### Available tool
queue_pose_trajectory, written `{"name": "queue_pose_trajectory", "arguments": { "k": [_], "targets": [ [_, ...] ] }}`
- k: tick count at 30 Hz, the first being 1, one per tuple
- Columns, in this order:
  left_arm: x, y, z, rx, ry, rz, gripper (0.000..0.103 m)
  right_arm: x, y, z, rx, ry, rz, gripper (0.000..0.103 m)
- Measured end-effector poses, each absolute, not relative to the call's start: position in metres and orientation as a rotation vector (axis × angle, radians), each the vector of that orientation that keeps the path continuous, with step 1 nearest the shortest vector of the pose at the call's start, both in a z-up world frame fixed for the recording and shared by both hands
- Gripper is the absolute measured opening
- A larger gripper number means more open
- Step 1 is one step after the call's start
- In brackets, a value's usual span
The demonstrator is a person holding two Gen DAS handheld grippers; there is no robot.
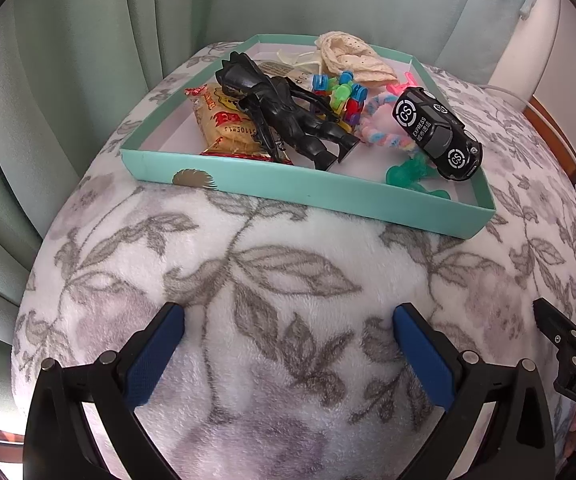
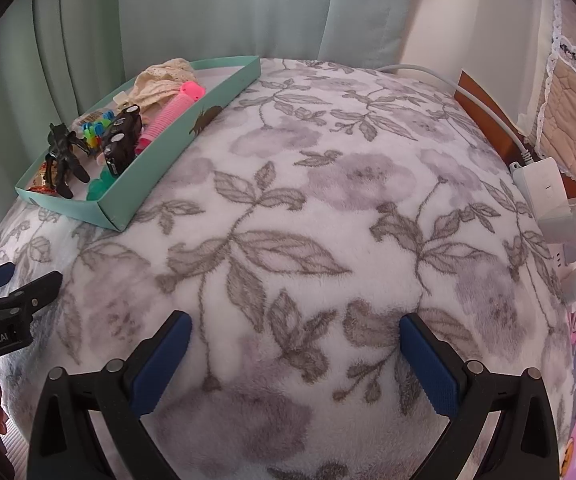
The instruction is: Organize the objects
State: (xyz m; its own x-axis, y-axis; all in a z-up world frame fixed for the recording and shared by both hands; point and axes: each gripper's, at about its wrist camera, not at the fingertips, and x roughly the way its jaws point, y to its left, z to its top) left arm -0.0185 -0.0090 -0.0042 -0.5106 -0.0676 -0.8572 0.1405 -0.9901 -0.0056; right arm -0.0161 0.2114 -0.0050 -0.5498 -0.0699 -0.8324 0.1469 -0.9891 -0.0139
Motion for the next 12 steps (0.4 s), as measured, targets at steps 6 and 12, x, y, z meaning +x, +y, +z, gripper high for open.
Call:
{"name": "queue_pose_trajectory", "arguments": {
  "k": [6,12],
  "targets": [
    [-0.0195,-0.0069,-0.0054,1.486,0.111,-2.629,0.103,-0.0158,0.2114,-0.0052,1.422,0.123,-2.661,0.103],
    [-0.0189,-0.0055,-0.0051,1.492,0.109,-2.632,0.103,-0.0156,0.212,-0.0055,1.422,0.123,-2.661,0.103]
  ]
}}
